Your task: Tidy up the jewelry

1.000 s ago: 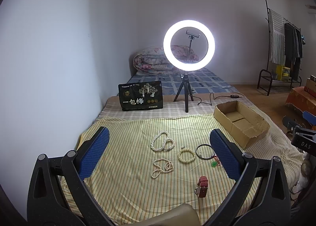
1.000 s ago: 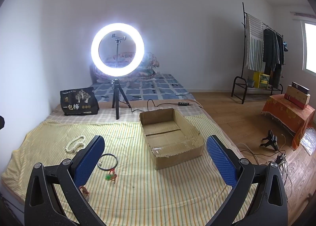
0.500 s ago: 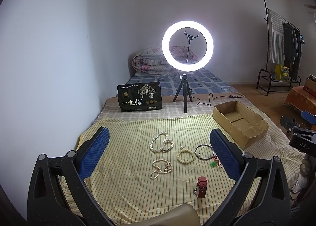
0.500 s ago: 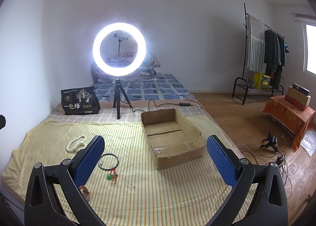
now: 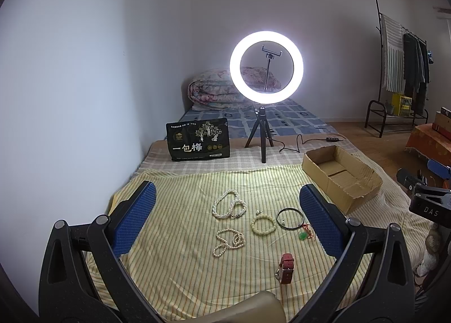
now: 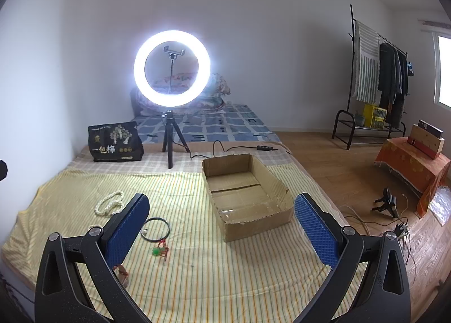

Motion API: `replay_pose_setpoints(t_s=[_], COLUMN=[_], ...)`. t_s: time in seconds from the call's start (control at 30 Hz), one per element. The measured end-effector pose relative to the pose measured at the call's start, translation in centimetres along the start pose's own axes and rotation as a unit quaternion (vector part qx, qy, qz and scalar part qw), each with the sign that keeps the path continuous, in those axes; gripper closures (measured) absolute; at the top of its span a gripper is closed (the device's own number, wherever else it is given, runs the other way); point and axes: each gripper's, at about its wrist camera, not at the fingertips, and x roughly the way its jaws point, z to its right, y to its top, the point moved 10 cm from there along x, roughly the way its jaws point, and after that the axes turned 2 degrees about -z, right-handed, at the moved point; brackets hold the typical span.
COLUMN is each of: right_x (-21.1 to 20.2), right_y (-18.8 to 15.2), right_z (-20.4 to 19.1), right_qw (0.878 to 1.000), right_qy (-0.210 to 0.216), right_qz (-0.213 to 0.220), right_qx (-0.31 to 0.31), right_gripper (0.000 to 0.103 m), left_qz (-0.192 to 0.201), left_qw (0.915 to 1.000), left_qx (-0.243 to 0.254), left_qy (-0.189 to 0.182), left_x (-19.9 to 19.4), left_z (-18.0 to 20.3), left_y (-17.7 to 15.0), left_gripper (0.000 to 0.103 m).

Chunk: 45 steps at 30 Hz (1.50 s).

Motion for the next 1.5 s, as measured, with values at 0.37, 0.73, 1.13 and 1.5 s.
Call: replay_pose_setpoints(t_s=[0.37,0.73,1.13,1.5], right_x=[0.2,0.5,0.6,2.2], right_y=[0.0,0.0,-0.4,-1.7], right_z=[-0.1,-0.4,-0.4,-0.8], right_qw=[1.0,1.0,1.0,0.999], right_qy=[0.001,0.001,0.005,0.011], right_qz=[-0.002,-0.004,-0.011,-0.036], right_qx=[0.001,0.002,0.004,-0.005], right_gripper=[0.001,0.001,0.001,0.001], left_qz=[0.002,0.002,-0.002,-0.035], left_qw=[1.0,1.0,1.0,0.9991], left_qx=[0.0,0.001,-0.001,0.008], left_qy=[-0.001,-0.001,-0.003,-0.022], left_x=[-0.4,-0.4,-0.2,1.3], left_z=[0.0,0.1,0.3,0.6], left_y=[-0.4,-0.5,-1.0,-2.7], left_gripper=[0.0,0.0,0.0,0.0])
